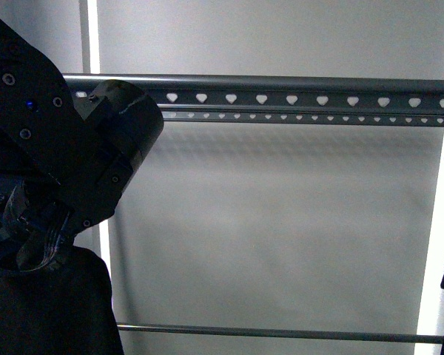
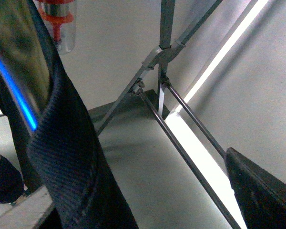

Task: Hang clothes on hanger

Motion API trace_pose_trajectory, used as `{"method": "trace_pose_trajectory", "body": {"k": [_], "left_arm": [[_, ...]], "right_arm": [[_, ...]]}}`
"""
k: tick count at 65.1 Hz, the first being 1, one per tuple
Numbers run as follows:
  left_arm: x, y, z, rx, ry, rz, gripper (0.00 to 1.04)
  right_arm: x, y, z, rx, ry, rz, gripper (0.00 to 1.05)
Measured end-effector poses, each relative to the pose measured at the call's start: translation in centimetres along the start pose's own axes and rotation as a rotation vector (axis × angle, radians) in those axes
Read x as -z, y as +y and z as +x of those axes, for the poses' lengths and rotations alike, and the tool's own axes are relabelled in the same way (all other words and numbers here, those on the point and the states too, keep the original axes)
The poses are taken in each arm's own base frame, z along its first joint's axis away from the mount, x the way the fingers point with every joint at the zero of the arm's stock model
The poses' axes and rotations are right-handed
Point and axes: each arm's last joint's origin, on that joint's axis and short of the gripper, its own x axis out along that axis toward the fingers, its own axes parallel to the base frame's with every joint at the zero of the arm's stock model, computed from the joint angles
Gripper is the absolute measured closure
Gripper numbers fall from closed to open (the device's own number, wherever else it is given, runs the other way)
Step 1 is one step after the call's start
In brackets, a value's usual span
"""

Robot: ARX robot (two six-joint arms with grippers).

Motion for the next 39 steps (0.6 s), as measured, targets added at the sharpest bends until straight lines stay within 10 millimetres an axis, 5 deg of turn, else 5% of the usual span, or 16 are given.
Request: {"method": "trace_pose_trajectory", "body": {"k": [31, 39], "left_arm": [[-0.3, -0.5, 2.5, 0.045, 0.009, -0.045, 1.01], [-0.4, -0.6, 2.9, 0.081, 0.025, -0.039, 1.01]], "right_arm": [[0.0, 0.0, 0.0, 0.000, 0.000, 0.000, 0.07], [0.0, 0.0, 0.0, 0.000, 0.000, 0.000, 0.07]]}}
